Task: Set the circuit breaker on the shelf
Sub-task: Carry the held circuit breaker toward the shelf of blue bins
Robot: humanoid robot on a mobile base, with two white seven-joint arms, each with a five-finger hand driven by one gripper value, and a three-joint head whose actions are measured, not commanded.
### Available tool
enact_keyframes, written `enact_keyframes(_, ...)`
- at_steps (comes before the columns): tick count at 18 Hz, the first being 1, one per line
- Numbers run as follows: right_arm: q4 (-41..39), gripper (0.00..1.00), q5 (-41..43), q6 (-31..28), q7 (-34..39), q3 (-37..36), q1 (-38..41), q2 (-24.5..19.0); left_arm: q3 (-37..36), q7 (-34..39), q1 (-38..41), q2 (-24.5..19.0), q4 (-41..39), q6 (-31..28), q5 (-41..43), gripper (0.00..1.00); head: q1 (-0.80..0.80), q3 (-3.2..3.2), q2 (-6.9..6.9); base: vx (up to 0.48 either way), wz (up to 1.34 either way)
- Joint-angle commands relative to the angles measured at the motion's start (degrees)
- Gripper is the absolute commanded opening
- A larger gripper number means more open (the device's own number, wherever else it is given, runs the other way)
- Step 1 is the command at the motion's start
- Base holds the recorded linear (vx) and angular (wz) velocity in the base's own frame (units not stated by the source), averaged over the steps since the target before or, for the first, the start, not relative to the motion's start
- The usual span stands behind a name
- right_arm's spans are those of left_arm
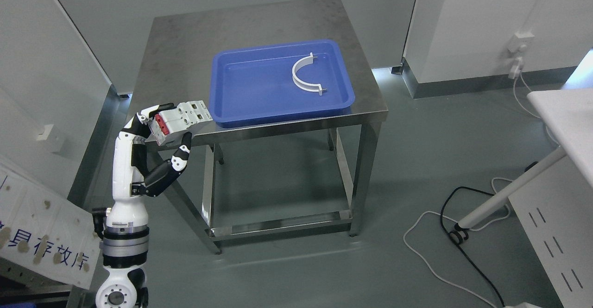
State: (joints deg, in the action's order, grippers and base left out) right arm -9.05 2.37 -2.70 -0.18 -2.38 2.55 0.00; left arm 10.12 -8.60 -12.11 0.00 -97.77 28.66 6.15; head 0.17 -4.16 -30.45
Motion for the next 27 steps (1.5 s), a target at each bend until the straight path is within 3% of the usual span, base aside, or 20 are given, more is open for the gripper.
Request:
enact_keyframes(1,0.0,1.00,0.0,0.0,0.0,0.0,0.0,1.0,0.6,0.1,0.0,-1.0,0.0,0.3,0.0,0.13,0.00,0.00,0.00,-0.170,0.16)
enact_keyframes(15,0.0,1.00,0.0,0.0,0.0,0.0,0.0,1.0,-0.5,-4.3,0.2,-1.0,-0.1,1.5,0.0,0.13,0.00,0.00,0.02,-0.225,0.31)
enact_keyframes(18,0.0,1.00,0.0,0.0,0.0,0.0,0.0,1.0,-1.3,-5.8,-0.1,-1.0,-0.1,4.6,0.0,0.13,0.00,0.00,0.03,-0.231,0.67)
enact_keyframes(27,0.0,1.00,0.0,0.0,0.0,0.0,0.0,1.0,-1.2,-7.7,-9.6,-1.0,-0.1,1.5,0.1,0.13,0.00,0.00,0.04,-0.224,0.94)
